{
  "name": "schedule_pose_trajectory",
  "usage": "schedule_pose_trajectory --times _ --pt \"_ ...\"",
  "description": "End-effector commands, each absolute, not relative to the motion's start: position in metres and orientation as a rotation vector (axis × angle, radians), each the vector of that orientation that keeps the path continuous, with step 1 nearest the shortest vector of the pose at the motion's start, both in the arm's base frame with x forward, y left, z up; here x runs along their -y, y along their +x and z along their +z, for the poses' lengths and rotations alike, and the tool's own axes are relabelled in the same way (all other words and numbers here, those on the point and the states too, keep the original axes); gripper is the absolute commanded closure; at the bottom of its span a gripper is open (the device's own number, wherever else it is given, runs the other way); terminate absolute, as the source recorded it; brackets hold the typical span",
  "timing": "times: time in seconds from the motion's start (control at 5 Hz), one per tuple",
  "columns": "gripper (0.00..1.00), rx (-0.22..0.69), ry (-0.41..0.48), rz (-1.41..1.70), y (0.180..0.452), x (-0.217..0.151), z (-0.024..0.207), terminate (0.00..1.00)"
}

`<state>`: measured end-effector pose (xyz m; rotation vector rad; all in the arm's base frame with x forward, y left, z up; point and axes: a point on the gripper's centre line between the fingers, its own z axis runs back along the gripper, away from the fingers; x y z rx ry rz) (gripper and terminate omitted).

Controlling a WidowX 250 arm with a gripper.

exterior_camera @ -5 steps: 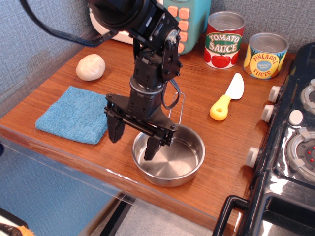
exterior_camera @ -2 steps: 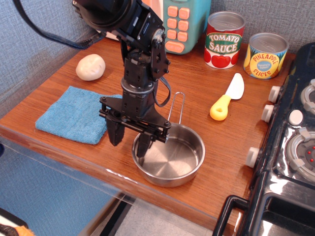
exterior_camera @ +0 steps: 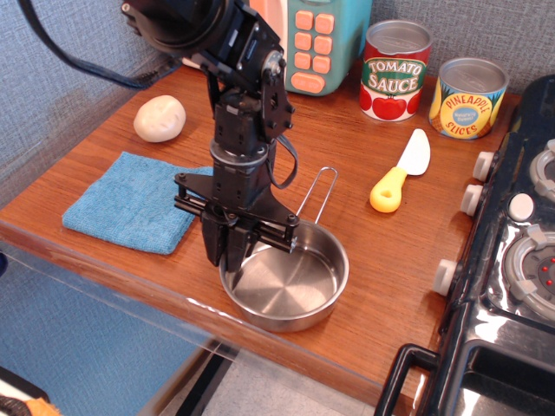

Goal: Place the pot on top of the blue towel

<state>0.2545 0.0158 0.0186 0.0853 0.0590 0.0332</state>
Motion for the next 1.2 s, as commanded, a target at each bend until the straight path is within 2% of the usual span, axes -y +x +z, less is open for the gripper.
schedule_pose_trajectory --times 0.0,0.2,0.4,0.6,0.8,1.0 --pt "1.00 -0.021 0.058 0.044 0.257 -0.018 0.030 0.00" --pt "1.00 0.047 -0.004 0.033 0.266 -0.009 0.051 0.00" --pt "1.00 0.170 -0.051 -0.033 0.280 0.008 0.090 0.00" --pt "1.00 0.238 -0.044 -0.062 0.279 0.004 0.116 0.00" --pt "1.00 0.249 -0.014 -0.011 0.269 -0.038 0.125 0.00" --pt "1.00 0.209 0.006 0.033 0.260 -0.083 0.119 0.00"
